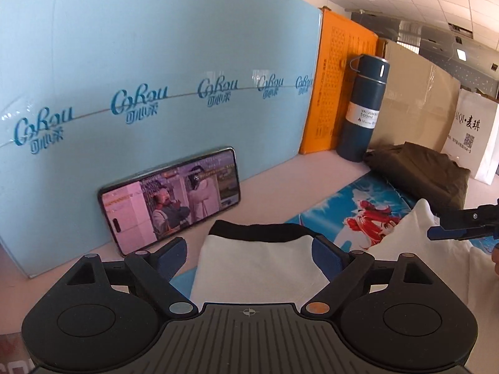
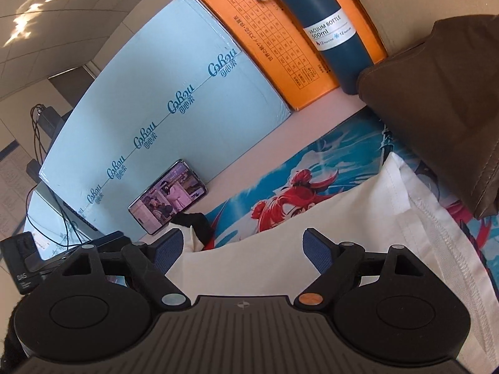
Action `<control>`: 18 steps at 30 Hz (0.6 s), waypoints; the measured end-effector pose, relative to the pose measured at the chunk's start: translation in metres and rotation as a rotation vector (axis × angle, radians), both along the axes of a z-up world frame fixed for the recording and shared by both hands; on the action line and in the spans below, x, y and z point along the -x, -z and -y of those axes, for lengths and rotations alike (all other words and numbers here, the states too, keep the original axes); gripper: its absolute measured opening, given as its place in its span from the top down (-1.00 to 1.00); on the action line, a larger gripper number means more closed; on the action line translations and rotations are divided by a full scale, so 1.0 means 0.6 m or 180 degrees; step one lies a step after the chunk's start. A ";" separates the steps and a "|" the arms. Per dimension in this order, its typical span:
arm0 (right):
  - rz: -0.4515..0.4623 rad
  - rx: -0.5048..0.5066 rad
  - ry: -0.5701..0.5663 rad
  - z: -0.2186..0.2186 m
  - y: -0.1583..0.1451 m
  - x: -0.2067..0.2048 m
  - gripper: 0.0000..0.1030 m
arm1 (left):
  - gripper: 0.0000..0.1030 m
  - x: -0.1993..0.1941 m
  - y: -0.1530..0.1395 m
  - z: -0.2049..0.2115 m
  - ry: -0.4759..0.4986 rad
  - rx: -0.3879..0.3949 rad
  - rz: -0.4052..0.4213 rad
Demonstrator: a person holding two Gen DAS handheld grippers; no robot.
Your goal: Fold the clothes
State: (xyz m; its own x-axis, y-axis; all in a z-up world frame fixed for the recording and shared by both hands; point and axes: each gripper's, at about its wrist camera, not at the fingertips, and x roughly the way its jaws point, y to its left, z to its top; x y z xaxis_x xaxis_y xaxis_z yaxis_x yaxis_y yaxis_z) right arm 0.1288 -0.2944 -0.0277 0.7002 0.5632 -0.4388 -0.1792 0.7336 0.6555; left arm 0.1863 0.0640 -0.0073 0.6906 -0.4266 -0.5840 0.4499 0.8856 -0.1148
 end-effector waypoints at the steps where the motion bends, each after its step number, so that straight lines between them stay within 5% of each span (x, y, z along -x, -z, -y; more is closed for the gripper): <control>1: -0.0027 -0.0041 0.0000 0.004 0.006 -0.001 -0.61 | -0.72 -0.011 0.011 0.006 0.0013 0.0002 -0.0046; 6: -0.0084 -0.0214 0.0026 0.019 0.017 -0.002 -0.61 | -0.71 -0.055 0.052 0.023 0.0036 -0.0014 -0.0257; 13: -0.0148 -0.0294 0.0028 0.025 0.026 -0.006 -0.61 | -0.69 -0.066 0.060 0.021 0.0084 -0.0031 -0.0203; 18: -0.0142 -0.0297 0.0034 0.025 0.027 -0.006 -0.61 | -0.32 -0.049 0.055 0.044 0.0254 -0.0243 -0.0011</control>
State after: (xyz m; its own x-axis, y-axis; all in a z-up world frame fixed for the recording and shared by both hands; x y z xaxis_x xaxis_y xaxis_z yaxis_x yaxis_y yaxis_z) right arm 0.1322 -0.3094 -0.0440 0.6873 0.5956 -0.4158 -0.1406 0.6706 0.7283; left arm 0.2155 0.0376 -0.0406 0.6541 -0.4343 -0.6193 0.5191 0.8532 -0.0501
